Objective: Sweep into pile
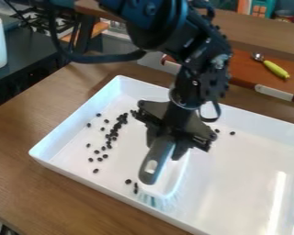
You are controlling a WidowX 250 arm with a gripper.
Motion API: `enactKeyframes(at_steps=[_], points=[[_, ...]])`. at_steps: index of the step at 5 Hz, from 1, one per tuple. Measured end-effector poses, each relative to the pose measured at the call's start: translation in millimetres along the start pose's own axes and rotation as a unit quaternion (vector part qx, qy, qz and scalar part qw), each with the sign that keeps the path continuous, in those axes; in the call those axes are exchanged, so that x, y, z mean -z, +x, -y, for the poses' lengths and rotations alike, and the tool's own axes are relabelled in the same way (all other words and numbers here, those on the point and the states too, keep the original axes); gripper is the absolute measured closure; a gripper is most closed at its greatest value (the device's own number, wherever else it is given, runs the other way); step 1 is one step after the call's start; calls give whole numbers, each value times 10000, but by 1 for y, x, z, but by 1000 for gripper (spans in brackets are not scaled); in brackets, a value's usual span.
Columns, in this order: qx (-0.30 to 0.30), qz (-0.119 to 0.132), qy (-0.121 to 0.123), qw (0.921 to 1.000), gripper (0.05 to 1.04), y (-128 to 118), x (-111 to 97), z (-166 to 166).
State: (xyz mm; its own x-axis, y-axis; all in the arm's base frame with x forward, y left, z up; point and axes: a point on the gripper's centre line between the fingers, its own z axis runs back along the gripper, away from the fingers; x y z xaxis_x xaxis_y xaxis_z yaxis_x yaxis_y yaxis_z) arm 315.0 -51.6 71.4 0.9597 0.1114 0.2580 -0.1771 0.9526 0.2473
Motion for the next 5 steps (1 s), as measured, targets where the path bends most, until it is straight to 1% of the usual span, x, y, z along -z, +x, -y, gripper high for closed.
enactKeyframes(at_steps=[2,4,5], points=[[-60,92,88,9999,569,4,8,-37],[89,177,163,9997,569,0,6,-78],[180,264,281,9991,569,-2,10,-99]])
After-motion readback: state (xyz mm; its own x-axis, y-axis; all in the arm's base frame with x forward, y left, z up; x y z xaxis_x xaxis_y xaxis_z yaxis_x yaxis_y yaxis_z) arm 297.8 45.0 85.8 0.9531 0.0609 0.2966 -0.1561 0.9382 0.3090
